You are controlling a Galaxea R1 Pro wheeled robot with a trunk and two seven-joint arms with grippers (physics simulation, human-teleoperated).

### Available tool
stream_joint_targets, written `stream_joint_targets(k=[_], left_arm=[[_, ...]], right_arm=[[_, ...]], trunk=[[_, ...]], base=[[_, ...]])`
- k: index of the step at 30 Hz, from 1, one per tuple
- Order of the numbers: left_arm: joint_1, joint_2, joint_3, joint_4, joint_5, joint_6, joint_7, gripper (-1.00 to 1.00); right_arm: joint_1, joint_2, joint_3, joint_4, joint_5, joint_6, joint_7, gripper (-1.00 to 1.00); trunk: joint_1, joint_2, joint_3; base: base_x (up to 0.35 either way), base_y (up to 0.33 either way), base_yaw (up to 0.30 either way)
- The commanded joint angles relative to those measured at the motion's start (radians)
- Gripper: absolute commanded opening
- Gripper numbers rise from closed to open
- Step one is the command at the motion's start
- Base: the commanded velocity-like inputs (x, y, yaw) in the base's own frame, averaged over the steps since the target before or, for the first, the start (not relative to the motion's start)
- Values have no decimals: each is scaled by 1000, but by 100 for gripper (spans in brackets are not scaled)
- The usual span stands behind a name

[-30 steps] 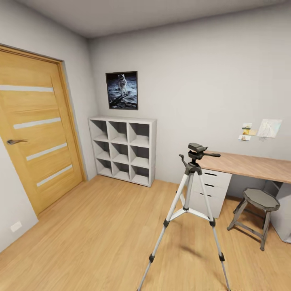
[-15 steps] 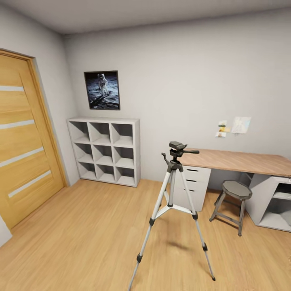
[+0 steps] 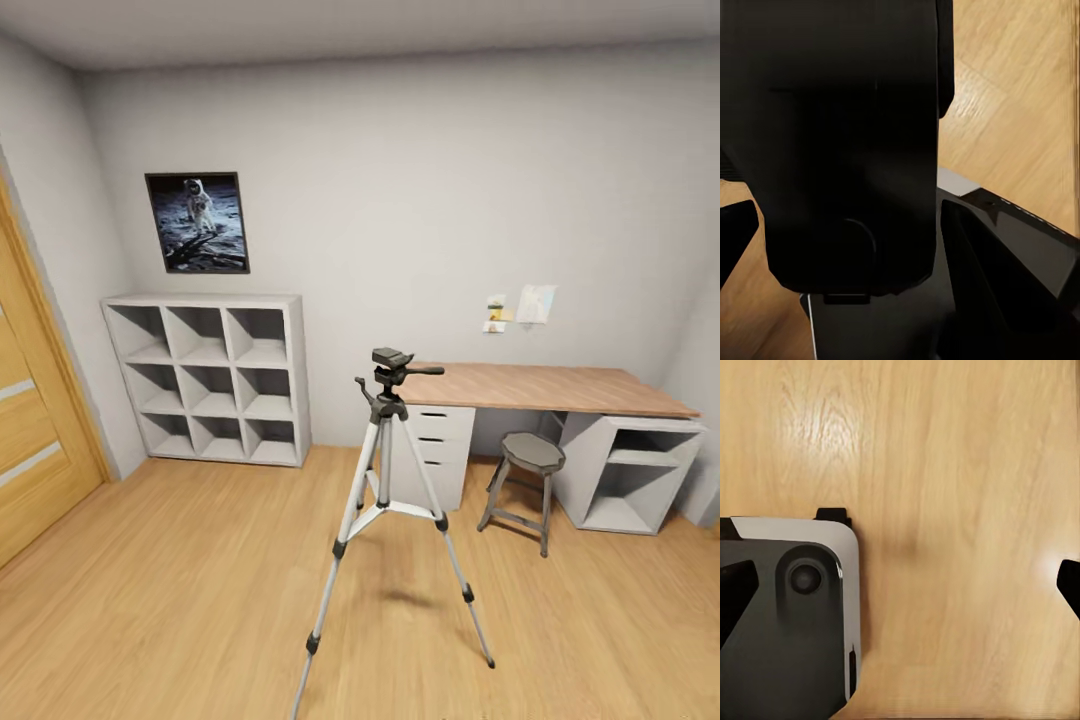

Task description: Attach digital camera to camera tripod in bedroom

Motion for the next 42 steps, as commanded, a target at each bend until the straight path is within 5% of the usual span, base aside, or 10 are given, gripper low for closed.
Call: stream_joint_targets(k=[1,7,23,42], left_arm=[[0,-3,-9,0,5,-1,3,-100],[0,-23,-9,0,-2,-1,3,-100],[0,-26,-8,0,-4,0,3,-100],[0,-23,-8,1,8,0,3,-100]], right_arm=[[-1,0,-9,3,10,-5,2,100],[-1,0,-9,3,10,-5,2,100],[-1,1,-9,3,10,-6,1,100],[-1,1,-7,3,13,-4,1,100]], trunk=[[0,-1,0],[0,-1,0],[0,-1,0],[0,-1,1]], base=[[0,0,-289],[0,0,-289],[109,-184,-276],[180,-249,10]])
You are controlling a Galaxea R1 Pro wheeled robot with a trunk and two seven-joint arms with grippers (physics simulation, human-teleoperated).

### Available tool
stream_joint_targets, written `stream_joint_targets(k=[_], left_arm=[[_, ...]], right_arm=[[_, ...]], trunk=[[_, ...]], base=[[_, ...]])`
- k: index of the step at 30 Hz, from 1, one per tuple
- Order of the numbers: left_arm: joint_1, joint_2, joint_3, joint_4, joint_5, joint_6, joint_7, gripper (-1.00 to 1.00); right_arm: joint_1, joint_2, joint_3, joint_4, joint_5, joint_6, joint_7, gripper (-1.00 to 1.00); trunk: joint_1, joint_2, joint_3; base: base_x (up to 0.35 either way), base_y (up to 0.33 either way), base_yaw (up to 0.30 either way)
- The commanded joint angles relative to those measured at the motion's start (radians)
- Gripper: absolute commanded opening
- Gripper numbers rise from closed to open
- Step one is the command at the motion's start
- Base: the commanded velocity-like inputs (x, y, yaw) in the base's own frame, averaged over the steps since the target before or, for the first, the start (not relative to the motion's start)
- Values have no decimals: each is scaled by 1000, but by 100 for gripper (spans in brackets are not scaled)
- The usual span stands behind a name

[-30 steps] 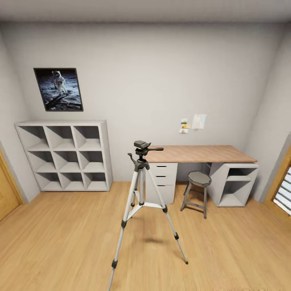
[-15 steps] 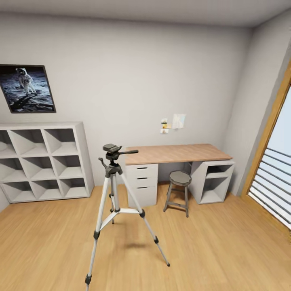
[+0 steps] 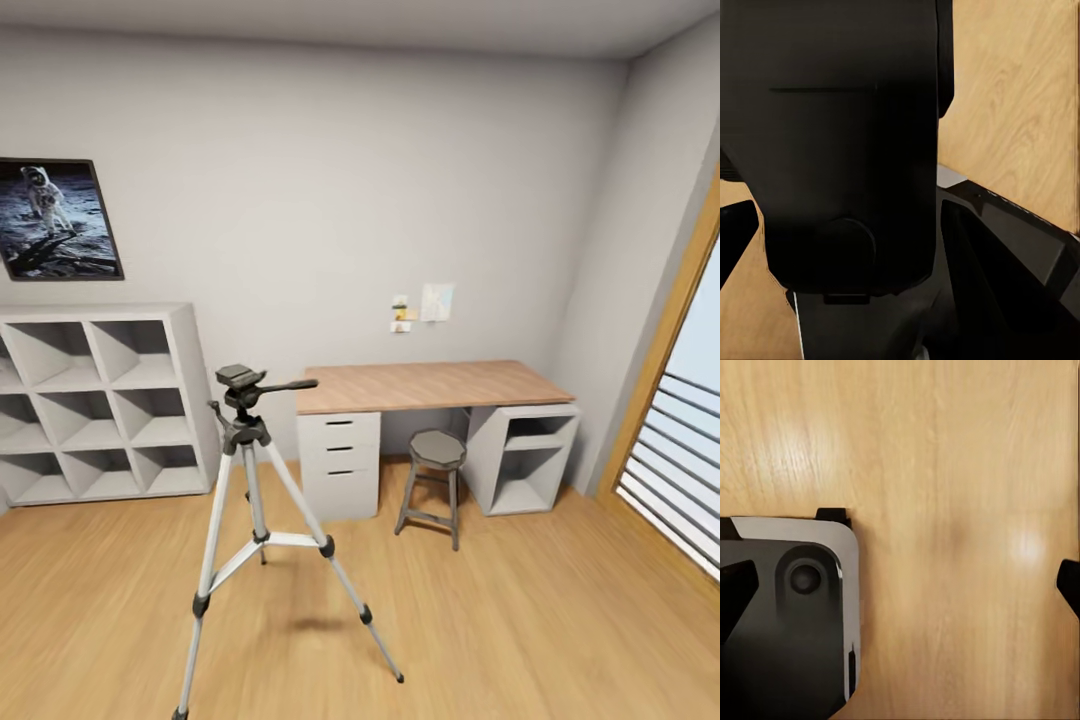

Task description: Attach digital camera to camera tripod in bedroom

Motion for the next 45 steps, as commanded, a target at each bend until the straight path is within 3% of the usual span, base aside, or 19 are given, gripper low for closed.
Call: stream_joint_targets(k=[1,17,45], left_arm=[[0,0,-9,0,5,-1,4,-100],[0,0,-9,0,5,-2,4,-100],[0,1,-9,0,6,0,4,-100]], right_arm=[[-1,0,-9,3,10,-5,3,100],[-1,0,-10,3,10,-5,4,100],[-1,-2,-10,3,10,-8,3,100]], trunk=[[1,-1,0],[1,-1,0],[1,-1,0]], base=[[227,-215,199],[224,-185,258],[39,-26,268]])
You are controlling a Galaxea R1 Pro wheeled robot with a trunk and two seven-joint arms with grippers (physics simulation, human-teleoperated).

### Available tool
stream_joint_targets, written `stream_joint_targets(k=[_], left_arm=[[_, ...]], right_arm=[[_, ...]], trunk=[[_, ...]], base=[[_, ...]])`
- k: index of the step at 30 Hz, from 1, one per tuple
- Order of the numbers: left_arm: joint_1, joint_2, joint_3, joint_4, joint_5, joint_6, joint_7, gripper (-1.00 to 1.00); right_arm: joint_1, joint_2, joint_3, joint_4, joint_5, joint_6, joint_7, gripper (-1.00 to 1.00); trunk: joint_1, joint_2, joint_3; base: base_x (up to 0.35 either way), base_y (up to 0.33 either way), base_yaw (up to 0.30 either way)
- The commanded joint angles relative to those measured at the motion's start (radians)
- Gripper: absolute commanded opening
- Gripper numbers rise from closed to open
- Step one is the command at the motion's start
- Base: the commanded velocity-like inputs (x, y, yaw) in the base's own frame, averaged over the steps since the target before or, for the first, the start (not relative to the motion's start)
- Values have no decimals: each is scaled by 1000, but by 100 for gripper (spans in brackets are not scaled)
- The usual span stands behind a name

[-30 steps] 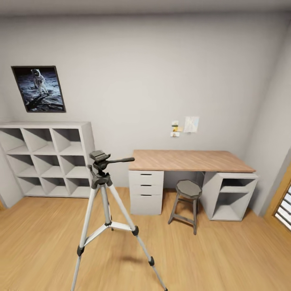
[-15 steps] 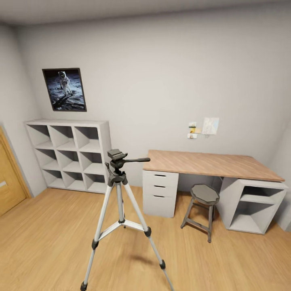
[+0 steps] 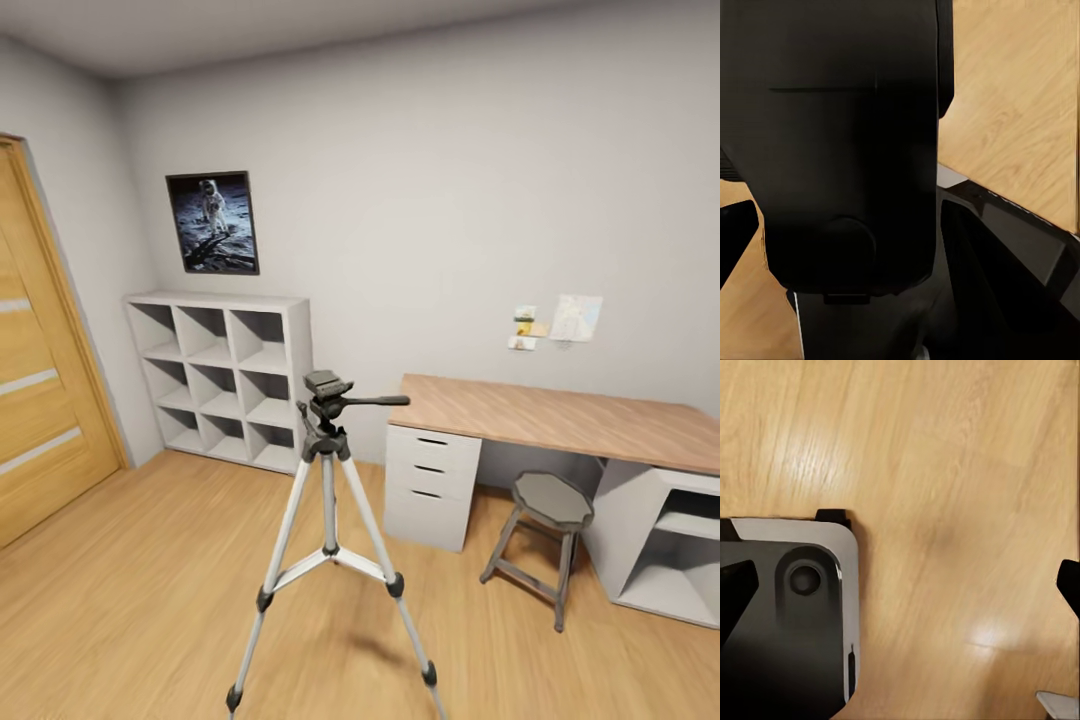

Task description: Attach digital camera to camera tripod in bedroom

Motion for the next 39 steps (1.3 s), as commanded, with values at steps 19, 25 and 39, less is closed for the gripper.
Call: stream_joint_targets(k=[19,25,39], left_arm=[[0,0,-9,0,5,-2,4,-100],[0,-1,-9,0,5,-2,4,-100],[0,-2,-9,0,5,-2,4,-100]], right_arm=[[-1,-1,-9,3,10,-6,2,100],[-1,-1,-9,3,10,-6,2,100],[-1,-3,-8,2,10,-10,1,100]], trunk=[[1,-1,0],[1,-1,0],[1,-1,0]], base=[[158,-122,268],[6,-4,268],[1,0,131]])
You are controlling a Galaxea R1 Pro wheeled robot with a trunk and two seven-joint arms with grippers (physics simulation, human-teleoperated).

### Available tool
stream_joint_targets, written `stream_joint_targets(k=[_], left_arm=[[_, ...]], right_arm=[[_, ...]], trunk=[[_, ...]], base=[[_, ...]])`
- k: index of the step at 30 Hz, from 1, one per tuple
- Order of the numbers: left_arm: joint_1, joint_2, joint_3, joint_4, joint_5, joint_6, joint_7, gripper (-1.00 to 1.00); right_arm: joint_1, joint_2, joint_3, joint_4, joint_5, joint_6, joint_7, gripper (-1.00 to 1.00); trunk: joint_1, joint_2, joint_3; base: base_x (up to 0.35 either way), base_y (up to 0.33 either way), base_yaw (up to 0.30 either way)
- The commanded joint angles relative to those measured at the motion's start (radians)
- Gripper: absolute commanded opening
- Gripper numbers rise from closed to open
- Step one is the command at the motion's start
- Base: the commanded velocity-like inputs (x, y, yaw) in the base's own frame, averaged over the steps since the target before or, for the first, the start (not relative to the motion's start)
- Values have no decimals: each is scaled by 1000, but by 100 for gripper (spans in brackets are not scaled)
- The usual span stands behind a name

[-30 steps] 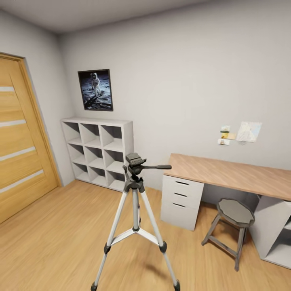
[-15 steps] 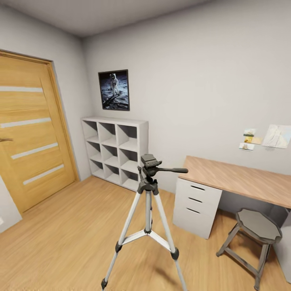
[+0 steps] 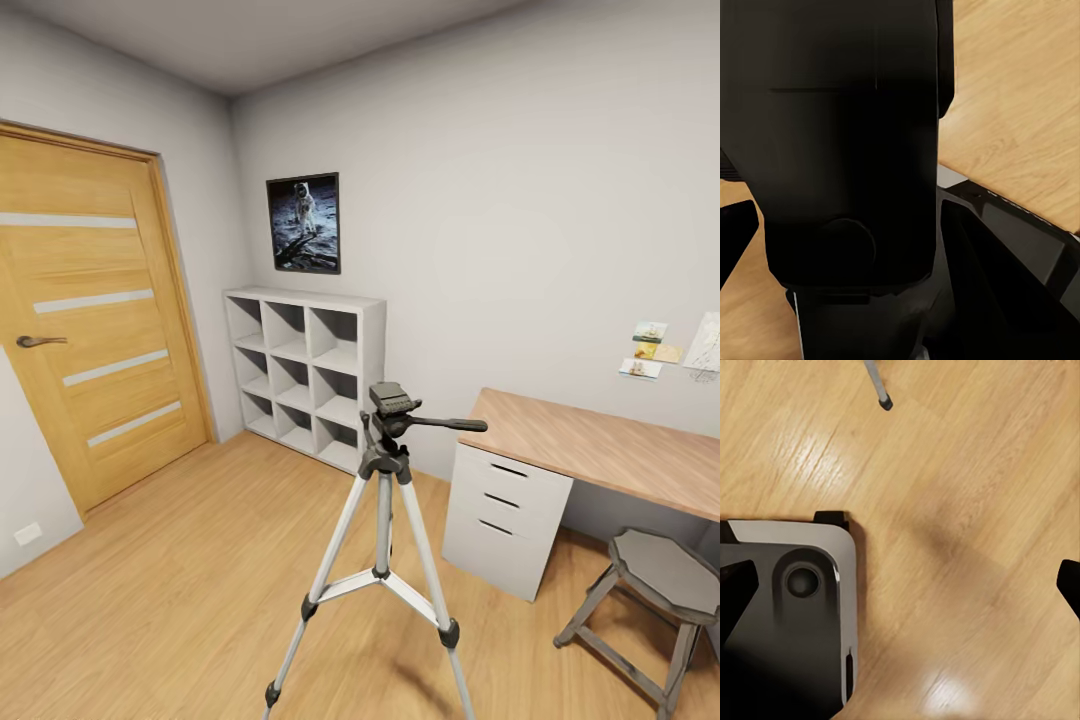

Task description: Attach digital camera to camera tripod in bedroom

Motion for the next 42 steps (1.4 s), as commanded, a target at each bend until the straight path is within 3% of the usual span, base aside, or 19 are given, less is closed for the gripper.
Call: stream_joint_targets(k=[1,34,42], left_arm=[[0,0,-9,0,5,-1,3,-100],[0,-3,-9,0,5,-2,4,-100],[0,-3,-10,0,4,-2,3,-100]], right_arm=[[-1,0,-9,3,10,-6,2,100],[-1,0,-8,3,10,-5,5,100],[-1,1,-8,3,10,-2,4,100]], trunk=[[0,-1,0],[0,-1,0],[0,-1,0]], base=[[0,0,15],[0,-1,1],[0,-183,0]])
